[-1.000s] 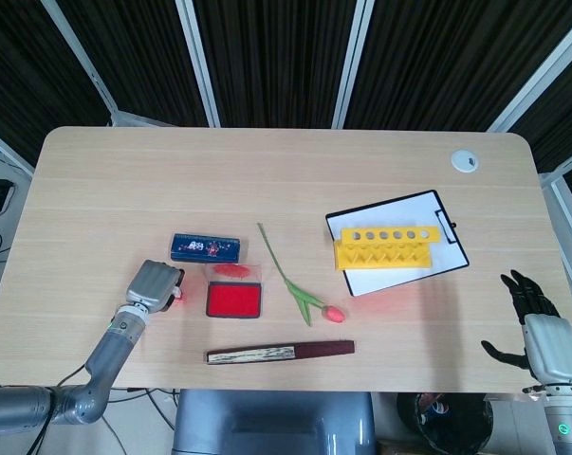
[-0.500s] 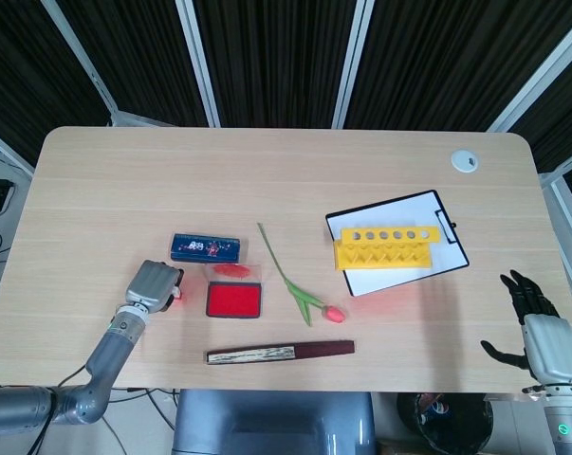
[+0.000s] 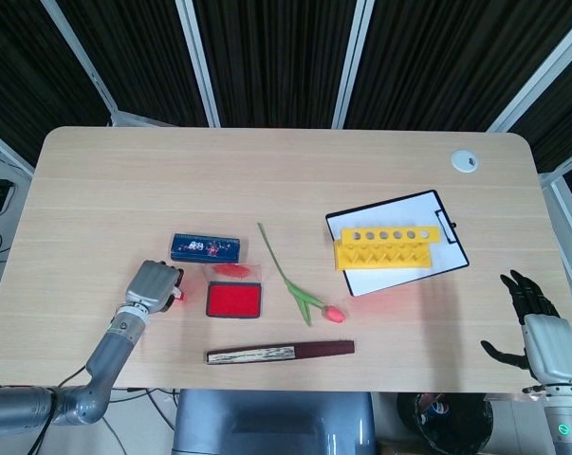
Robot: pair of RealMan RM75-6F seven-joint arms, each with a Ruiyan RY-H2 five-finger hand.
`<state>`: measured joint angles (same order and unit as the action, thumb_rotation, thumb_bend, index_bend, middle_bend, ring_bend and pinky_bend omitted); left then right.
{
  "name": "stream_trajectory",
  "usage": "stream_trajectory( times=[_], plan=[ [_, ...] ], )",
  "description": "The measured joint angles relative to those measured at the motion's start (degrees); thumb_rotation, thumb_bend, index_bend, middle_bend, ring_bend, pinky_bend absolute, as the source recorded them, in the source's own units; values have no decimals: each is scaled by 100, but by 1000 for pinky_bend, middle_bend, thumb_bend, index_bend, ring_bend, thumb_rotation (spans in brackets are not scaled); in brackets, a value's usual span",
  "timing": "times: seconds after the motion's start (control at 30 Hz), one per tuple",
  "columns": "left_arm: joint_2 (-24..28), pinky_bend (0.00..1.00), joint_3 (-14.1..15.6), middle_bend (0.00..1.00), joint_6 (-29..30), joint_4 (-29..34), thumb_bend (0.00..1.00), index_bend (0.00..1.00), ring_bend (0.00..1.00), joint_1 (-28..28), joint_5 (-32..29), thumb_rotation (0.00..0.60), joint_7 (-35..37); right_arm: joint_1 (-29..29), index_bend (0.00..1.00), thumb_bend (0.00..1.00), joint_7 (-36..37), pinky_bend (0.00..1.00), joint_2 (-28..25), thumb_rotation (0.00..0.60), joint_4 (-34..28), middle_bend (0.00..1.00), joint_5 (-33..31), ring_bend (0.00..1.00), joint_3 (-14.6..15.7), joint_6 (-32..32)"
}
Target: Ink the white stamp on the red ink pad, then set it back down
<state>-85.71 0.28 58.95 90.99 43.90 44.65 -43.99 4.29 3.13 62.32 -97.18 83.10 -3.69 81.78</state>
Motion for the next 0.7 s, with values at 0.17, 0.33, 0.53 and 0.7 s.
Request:
stream_trajectory(
  times=[0.17,0.33,0.53,0.7],
  plan=[
    [13,415,2,365,6,25,267,380,309,-4,4,600,-6,0,44,230,-1,192,-2,600,-4,0,3,0,2,-1],
    [31,322,-2,259,15,50,198,295,229,-6,0,600,-13,-1,50,231,-2,192,-3,600,-7,0,8,0,5,0],
    [93,170,-3,91,81,153,174,162,99,-44,28,600,19,0,51,230,-1,192,-7,600,-8,0,10,0,7,-5],
    [235,93,13,24,280,341,173,119,44,-175,325,600,236,-2,51,231,6,192,-9,600,0,0,18,0,6,7]
  ],
)
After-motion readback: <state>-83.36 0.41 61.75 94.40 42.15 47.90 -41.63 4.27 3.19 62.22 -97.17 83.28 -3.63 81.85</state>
